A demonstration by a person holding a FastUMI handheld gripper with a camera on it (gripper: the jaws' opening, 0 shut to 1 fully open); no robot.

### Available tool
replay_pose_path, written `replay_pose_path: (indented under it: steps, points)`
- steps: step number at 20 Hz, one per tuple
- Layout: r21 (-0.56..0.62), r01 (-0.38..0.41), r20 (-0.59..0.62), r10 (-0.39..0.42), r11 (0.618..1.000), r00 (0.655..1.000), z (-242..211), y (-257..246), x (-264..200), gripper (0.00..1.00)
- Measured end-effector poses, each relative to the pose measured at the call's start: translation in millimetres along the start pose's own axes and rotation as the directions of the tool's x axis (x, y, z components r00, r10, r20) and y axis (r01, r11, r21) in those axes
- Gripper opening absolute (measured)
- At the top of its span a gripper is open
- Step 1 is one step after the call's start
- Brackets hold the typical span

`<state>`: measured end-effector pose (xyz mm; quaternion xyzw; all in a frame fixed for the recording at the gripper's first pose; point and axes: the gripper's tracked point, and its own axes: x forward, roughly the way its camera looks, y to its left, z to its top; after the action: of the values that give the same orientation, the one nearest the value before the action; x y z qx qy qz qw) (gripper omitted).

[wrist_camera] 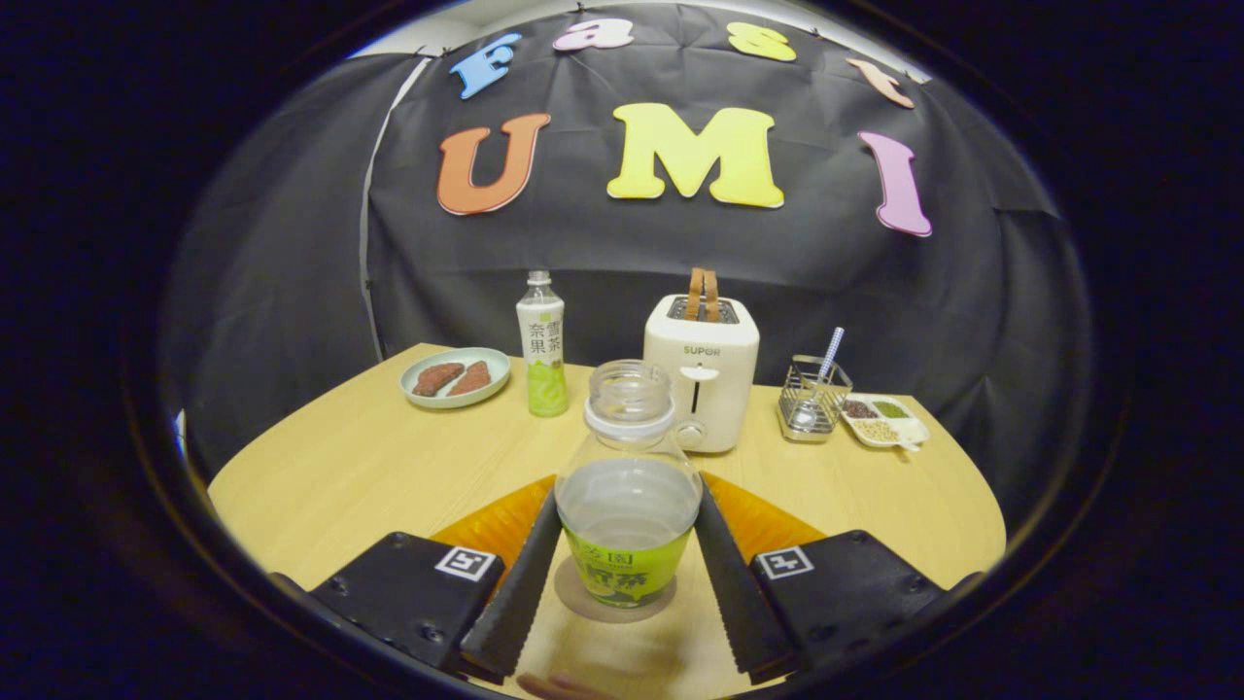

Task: Take the bottle from table, then pour the juice into the cup, finally place the bottle on the coaster

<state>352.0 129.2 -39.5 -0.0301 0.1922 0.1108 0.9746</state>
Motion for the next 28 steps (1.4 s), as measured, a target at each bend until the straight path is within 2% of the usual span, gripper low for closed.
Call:
replay_pose_path:
  steps: [5,9,12,16,18,20,24,28]
  points:
    - [0.009,-0.034,-0.036,0.035,0.999,0.999,-10,2,2,0.89]
    - [0.030,-0.052,-0.015,0.052,0.998,0.999,-8,5,-2,0.99]
    - [0.030,-0.039,0.021,0.039,0.999,0.999,0,2,-14,0.99]
    - [0.049,-0.033,0.100,0.028,0.998,0.995,13,3,-52,0.99]
    - [0.034,0.052,0.135,-0.056,0.998,0.989,14,-12,-78,0.99]
    - [0.026,0.146,0.225,-0.148,0.989,0.963,22,-24,-105,1.00]
    - [0.035,0.128,0.246,-0.133,0.991,0.960,-4,-10,-149,1.00]
    - [0.092,0.203,0.262,-0.220,0.975,0.940,-28,-21,-202,1.00]
